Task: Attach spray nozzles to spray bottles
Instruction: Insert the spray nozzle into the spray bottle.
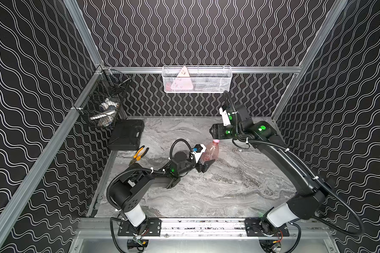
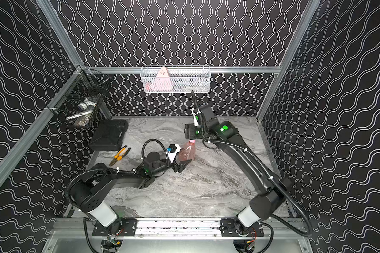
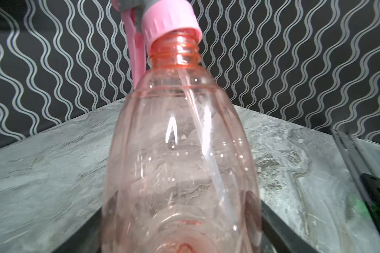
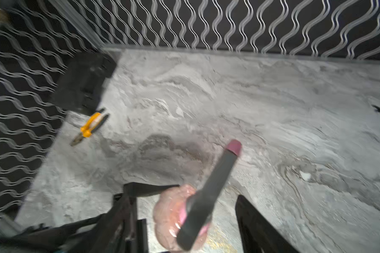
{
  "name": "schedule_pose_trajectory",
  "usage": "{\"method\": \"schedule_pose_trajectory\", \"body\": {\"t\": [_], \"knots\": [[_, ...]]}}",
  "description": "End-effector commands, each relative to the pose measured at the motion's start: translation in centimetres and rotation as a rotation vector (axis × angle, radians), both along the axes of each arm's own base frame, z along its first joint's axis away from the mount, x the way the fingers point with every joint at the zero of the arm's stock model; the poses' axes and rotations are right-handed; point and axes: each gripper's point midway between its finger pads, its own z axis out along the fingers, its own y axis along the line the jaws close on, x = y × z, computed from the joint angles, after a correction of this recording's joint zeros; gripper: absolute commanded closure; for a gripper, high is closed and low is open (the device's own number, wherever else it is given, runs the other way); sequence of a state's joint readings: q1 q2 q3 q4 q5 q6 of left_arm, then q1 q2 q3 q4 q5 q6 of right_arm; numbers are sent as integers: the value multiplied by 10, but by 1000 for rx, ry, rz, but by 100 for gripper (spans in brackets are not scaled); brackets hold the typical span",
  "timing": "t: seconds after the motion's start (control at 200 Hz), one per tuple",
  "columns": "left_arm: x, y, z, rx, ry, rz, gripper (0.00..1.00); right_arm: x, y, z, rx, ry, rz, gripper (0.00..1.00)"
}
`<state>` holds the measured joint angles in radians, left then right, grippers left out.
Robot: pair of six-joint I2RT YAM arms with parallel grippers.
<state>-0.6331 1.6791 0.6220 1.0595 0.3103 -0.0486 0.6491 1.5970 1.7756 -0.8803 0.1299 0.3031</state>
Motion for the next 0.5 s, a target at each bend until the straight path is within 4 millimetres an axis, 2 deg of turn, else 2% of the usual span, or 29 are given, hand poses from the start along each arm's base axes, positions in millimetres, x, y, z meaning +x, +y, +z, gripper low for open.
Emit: {"method": "schedule_pose_trajectory", "body": {"t": [0.0, 0.095, 0.34, 0.495], "knots": [[5, 4, 15, -30, -76, 36, 44, -5, -17, -15, -119, 46, -65, 30], [8, 4, 14, -24, -73, 45, 45, -3, -21, -18, -139, 49, -87, 30], [10, 5, 20, -41, -84, 59, 45, 1, -7, -27, -94, 84, -73, 39], [9, 3, 21, -42, -82, 51, 45, 9, 2, -26, -62, 58, -61, 44]]}}
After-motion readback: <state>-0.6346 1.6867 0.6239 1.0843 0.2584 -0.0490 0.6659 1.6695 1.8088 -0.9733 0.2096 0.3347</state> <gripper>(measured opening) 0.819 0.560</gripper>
